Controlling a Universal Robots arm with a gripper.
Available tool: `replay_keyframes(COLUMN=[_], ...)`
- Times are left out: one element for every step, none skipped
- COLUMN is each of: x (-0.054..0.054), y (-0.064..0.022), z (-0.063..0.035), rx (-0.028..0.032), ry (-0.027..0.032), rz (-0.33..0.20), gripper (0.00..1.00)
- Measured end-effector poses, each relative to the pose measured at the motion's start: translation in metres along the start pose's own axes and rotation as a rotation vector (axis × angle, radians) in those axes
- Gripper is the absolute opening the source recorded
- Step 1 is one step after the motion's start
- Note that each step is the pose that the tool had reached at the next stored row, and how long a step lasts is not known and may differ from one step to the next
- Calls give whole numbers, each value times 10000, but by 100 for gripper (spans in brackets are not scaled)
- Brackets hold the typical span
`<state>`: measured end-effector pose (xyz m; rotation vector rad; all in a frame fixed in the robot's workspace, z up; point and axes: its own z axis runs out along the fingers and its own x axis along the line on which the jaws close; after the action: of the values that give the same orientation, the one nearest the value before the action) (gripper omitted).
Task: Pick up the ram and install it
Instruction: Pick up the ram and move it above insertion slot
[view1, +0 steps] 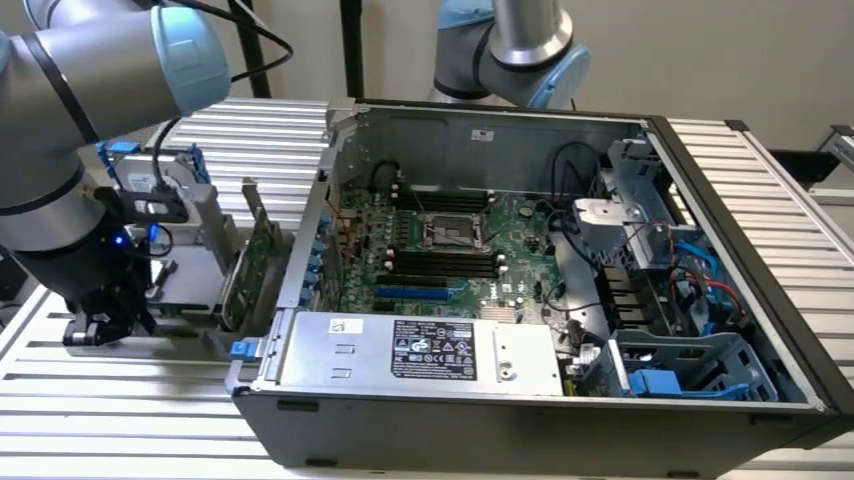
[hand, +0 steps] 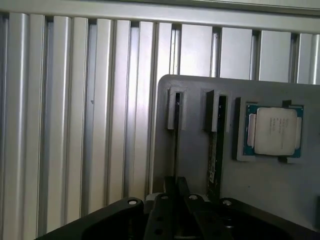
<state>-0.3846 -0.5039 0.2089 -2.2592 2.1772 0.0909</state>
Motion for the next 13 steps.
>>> replay_keyframes(x=[-2, -4, -6, -8, -10, -11, -13, -15, -17, -20, -21, -23, -25], y=[1, 4, 5, 7, 9, 10, 12, 14, 15, 17, 17, 15, 12], z=[-43, -92, -136, -183, -228, -272, -316, -362, -410, -455, -500, -545, -590], rx=[1, 1, 1, -1, -1, 0, -1, 0, 0, -1, 0, 1, -1], ry=[-1, -1, -1, 0, 0, -1, -1, -2, -3, -3, -6, -10, -14], rz=[0, 0, 1, 1, 1, -1, -1, -1, -1, 0, -2, -6, -12], gripper=[0, 0, 0, 0, 0, 0, 0, 0, 0, 0, 0, 0, 0])
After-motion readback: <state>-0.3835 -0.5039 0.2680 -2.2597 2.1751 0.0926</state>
